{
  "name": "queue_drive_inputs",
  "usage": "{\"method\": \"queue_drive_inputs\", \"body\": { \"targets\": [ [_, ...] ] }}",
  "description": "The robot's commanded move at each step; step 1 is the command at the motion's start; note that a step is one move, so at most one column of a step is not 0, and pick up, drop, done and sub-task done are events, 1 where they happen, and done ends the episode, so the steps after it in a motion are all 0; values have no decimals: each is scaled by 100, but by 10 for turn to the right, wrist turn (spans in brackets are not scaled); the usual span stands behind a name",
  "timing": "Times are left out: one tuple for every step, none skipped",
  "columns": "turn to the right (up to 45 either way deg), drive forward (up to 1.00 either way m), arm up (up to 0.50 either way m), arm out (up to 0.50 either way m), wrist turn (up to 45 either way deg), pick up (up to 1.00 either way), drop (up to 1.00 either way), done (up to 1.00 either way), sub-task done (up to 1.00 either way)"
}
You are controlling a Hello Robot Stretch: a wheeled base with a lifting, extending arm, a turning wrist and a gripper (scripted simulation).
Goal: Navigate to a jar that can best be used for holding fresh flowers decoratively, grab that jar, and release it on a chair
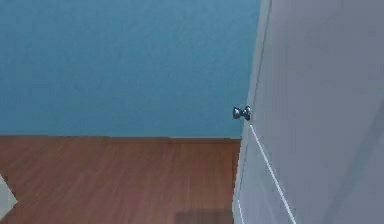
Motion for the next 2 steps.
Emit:
{"method": "queue_drive_inputs", "body": {
  "targets": [
    [0,90,0,0,0,0,0,0,0],
    [0,25,0,0,0,0,0,0,0]
  ]
}}
